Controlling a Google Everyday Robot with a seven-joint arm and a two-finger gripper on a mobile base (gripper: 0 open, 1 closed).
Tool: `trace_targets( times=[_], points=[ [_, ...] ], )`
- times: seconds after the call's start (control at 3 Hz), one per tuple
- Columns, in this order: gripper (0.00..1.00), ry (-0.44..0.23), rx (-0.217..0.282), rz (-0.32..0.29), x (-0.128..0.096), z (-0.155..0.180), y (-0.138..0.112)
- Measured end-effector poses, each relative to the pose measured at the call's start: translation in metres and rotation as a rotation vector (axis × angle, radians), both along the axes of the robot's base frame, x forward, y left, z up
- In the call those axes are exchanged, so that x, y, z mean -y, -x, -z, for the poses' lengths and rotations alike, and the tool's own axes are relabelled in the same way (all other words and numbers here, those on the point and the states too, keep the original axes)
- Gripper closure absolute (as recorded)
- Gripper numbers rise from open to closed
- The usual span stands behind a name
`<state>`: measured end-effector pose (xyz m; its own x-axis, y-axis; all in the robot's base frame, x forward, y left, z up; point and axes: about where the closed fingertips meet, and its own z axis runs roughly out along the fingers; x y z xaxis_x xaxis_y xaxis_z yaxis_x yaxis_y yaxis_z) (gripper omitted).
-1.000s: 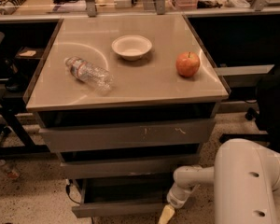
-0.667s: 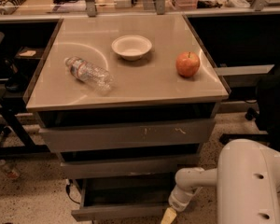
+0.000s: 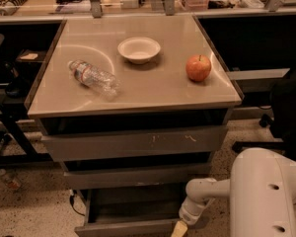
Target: Open bottom drawer
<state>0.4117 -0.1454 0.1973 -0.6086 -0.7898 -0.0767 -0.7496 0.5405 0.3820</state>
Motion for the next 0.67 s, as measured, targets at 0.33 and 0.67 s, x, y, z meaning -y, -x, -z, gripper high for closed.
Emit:
trace_targets(
  times=[0.33, 0.67],
  points=[
    [0.00, 0.005, -0.001, -0.002, -0.0020, 0.0126, -0.0099],
    [0.00, 0.028, -0.024, -0.008, 0.0039, 0.0219, -0.0054]
  ],
)
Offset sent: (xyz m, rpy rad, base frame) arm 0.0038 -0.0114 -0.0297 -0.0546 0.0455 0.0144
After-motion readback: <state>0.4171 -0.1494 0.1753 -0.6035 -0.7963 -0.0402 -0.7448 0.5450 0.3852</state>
